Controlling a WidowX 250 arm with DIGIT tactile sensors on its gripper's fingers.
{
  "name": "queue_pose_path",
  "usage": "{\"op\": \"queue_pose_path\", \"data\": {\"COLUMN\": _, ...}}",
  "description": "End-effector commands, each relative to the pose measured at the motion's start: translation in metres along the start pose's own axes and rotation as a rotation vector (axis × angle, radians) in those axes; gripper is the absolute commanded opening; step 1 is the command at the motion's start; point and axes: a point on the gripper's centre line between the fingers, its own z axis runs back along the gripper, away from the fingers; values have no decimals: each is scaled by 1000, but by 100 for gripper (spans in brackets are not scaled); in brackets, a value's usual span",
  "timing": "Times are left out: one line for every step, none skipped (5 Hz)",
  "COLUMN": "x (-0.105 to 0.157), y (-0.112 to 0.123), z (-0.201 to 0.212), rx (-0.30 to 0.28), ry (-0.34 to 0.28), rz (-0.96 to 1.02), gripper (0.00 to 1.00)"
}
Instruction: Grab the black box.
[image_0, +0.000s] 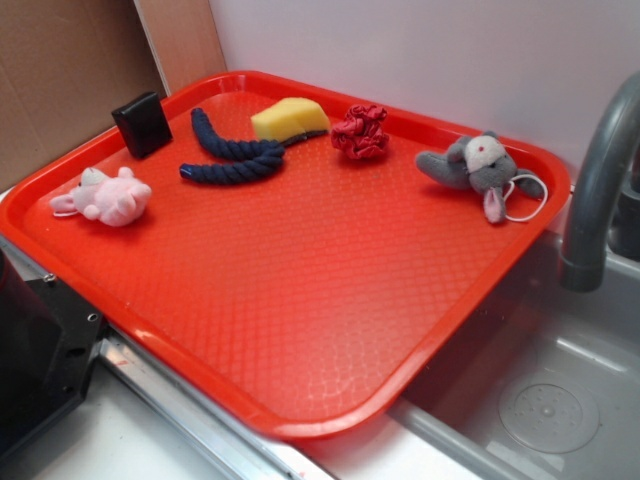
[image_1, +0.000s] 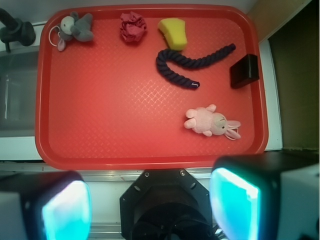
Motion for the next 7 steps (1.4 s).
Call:
{"op": "queue_pose_path", "data": {"x": 0, "y": 0, "z": 0, "rx": 0, "ry": 0, "rz": 0, "gripper": 100}}
{"op": "queue_pose_path", "data": {"x": 10, "y": 51, "z": -29, "rx": 77, "ry": 68, "rz": 145, "gripper": 100}}
{"op": "queue_pose_path", "data": {"x": 34, "y": 91, "z": -50, "rx": 100, "ry": 31, "rz": 151, "gripper": 100}}
{"op": "queue_pose_path", "data": {"x": 61, "y": 113, "z": -68, "rx": 120, "ry": -4, "rz": 117, "gripper": 100}}
{"op": "queue_pose_path", "data": {"x": 80, "y": 119, "z": -78, "rx": 104, "ry": -68, "rz": 73, "gripper": 100}}
{"op": "queue_pose_path", "data": {"x": 80, "y": 119, "z": -78, "rx": 104, "ry": -68, "rz": 73, "gripper": 100}}
{"op": "queue_pose_path", "data": {"x": 80, "y": 119, "z": -78, "rx": 104, "ry": -68, "rz": 73, "gripper": 100}}
